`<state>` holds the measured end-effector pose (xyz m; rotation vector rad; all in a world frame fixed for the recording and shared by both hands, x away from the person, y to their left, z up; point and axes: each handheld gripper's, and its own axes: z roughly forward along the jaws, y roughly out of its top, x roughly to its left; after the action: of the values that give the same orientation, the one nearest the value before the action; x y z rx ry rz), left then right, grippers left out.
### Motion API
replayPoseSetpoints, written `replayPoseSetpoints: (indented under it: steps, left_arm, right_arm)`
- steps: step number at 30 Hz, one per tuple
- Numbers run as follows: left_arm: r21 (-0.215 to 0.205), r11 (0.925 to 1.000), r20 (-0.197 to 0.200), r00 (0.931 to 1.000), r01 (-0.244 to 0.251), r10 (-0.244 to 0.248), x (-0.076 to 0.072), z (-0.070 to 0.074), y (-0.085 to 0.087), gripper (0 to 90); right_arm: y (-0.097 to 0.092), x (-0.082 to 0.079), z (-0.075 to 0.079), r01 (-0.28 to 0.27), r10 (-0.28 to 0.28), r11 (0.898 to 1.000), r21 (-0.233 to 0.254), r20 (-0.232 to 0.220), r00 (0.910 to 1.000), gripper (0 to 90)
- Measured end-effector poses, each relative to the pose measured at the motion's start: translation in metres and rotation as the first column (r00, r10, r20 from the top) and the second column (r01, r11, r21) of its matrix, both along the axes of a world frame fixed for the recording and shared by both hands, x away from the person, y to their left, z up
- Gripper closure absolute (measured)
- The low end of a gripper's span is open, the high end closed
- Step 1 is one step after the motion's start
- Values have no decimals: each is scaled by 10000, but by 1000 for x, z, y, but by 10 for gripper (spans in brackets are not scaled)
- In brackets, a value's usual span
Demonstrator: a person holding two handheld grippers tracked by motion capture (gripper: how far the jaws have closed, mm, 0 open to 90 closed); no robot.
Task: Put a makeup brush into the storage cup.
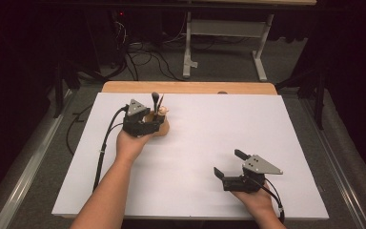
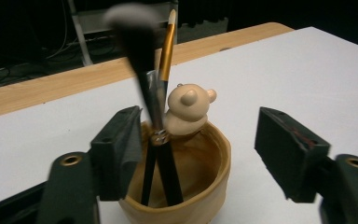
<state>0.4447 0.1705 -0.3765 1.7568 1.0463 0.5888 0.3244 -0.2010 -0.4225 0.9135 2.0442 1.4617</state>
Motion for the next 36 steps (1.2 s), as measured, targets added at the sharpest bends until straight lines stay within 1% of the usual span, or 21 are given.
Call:
replayPoseSetpoints:
  steps: [6,7,10,15,16,18,21,24,25,28,31,36]
  left_arm:
    - [-150,9999,-58,10000,-31,30,-1,-1,2,227]
    - [-225,9997,-117,9999,-34,32,-2,-1,3,215]
    - [-517,9986,-84,9999,63,-67,-3,-1,5,208]
    - [-563,9984,22,10000,61,-60,-6,1,8,170]
    - [-533,9986,27,10000,71,-70,-6,1,8,162]
    - [-512,9987,10,10000,60,-59,-8,2,9,153]
    - [-713,9974,0,10000,59,-59,-12,2,10,136]
    - [-621,9980,32,10000,92,-90,-16,1,11,109]
    - [-575,9983,0,9999,113,-113,-17,1,11,94]
    - [-694,9975,-138,9998,133,-143,-20,-1,13,65]
    - [-741,9972,-44,9999,127,-130,-24,-2,14,45]
    - [-737,9969,94,9996,287,-281,-32,-3,12,29]
  right_arm:
    - [0,0,0,13,-13,10000,4,-26,10000,23]
    - [0,0,0,-1,1,10000,-13,-2,10000,23]
    - [0,0,0,8,-8,10000,-18,-4,10000,23]
    - [0,0,-1,41,-41,10000,2,-88,10000,23]
    - [0,1,-1,-1,1,10000,-44,-10,10000,23]
    - [0,1,-1,-2,2,10000,-56,-4,10000,23]
    - [0,1,0,55,-55,10000,-34,36,10000,23]
    - [0,1,0,68,-68,10000,-42,6,10000,23]
    - [0,1,0,80,-80,10000,-43,18,10000,23]
    - [0,0,0,73,-73,10000,-42,54,10000,22]
    - [0,0,0,57,-56,10000,-81,55,10000,23]
    - [-1,1,0,117,-117,9999,-119,66,9999,23]
